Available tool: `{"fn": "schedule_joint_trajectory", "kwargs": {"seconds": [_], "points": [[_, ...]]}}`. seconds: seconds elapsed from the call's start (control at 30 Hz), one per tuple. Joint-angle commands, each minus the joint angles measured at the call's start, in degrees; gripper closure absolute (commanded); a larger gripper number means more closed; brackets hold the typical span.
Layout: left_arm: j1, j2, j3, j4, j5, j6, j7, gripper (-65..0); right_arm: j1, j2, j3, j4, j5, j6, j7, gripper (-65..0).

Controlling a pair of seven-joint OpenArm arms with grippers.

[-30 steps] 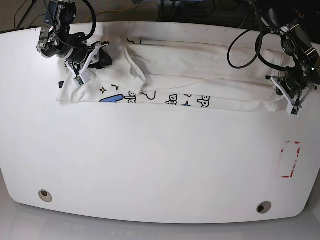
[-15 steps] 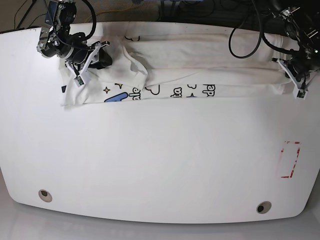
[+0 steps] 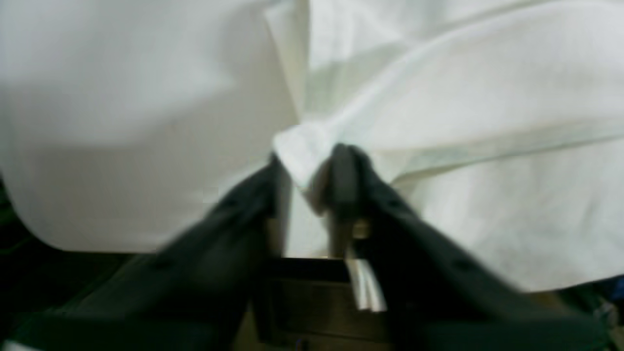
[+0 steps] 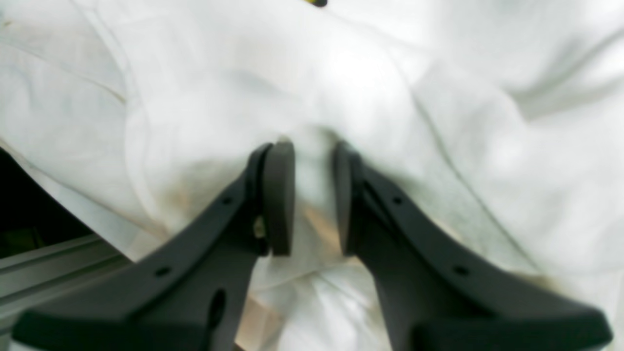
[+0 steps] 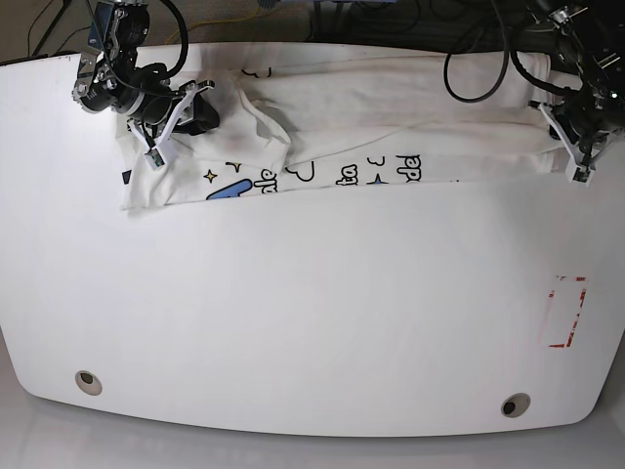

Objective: Layout the t-shirt on the table in an organized manner, then fold the t-shirt properly
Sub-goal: 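Pull the pinched fold with the left gripper toward the collar, then release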

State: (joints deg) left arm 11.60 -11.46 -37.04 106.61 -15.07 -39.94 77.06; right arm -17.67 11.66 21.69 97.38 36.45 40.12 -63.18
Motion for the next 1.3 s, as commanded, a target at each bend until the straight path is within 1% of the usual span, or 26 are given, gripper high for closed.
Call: {"fn": "schedule_joint_trajectory", "kwargs": {"seconds": [0.0, 0.13, 0.17, 0.2, 0.33, 0.47, 0.6, 0.7, 0.77, 0.83, 0.9, 1.0, 1.13, 1.27], "points": [[0.8, -0.8, 0.2, 1.0, -0.4, -0.1, -0.4, -24.3, 0.0, 0.4, 0.1, 0.2, -0.9, -0.1, -1.5, -14.4], [1.4, -0.9, 1.1, 1.1, -0.5, -0.1, 1.1, -35.8, 0.0, 0.4, 0.1, 0.2, -0.9, -0.1, -1.5, -14.4], [1.4, -1.0, 1.2, 1.1, -0.5, -0.1, 1.8, -37.2, 0.0, 0.4, 0.1, 0.2, -0.9, -0.1, -1.5, -14.4], [1.4, -1.4, 1.5, 1.2, -0.6, -0.1, 2.9, -38.1, 0.0, 0.4, 0.1, 0.2, -0.9, -0.1, -1.5, -14.4], [1.5, -2.3, 1.8, 2.3, -2.9, -0.1, 2.9, -38.1, 0.0, 0.4, 0.1, 0.2, -0.9, -0.1, -1.5, -14.4], [2.8, -2.5, 1.7, 4.3, -8.8, -0.1, 2.9, -38.1, 0.0, 0.3, 0.1, 0.2, -0.9, -0.1, -1.5, -14.4], [5.1, -5.8, 1.6, 4.9, -17.8, -0.1, 2.9, -38.2, 0.0, 0.3, 0.1, 0.2, -0.9, -0.1, -1.5, -14.4], [5.3, -7.1, 1.2, 4.8, -24.8, -0.1, 2.9, -38.2, 0.1, 0.3, 0.1, 0.2, -0.9, -0.1, -1.5, -14.4], [5.8, -7.3, -0.3, 4.8, -29.5, -0.1, 2.9, -38.2, 0.1, 0.3, 0.1, 0.2, -0.9, -0.1, -1.5, -14.4], [6.0, -7.0, -3.4, 4.7, -32.1, -0.1, 2.9, -38.1, 0.0, 0.3, 0.1, 0.2, -0.9, -0.1, -1.5, -14.4], [5.7, -6.3, -6.8, 4.5, -32.4, -0.1, 2.9, -38.1, 0.0, 0.3, 0.1, 0.2, -0.9, -0.1, -1.5, -14.4], [4.7, -4.0, -10.1, 3.7, -30.2, -0.1, 2.9, -38.1, 0.0, 0.3, 0.0, 0.2, -0.9, -0.1, -1.5, -14.4], [2.3, -3.3, -9.7, 3.5, -25.2, -0.1, 2.9, -38.1, 0.0, 0.3, 0.0, 0.2, -0.9, -0.1, -1.5, -14.4], [2.0, -2.6, -8.5, 3.0, -20.4, -0.1, 2.6, -37.9, -0.1, 0.3, 0.0, 0.2, -0.9, -0.1, -1.5, -14.4]]}}
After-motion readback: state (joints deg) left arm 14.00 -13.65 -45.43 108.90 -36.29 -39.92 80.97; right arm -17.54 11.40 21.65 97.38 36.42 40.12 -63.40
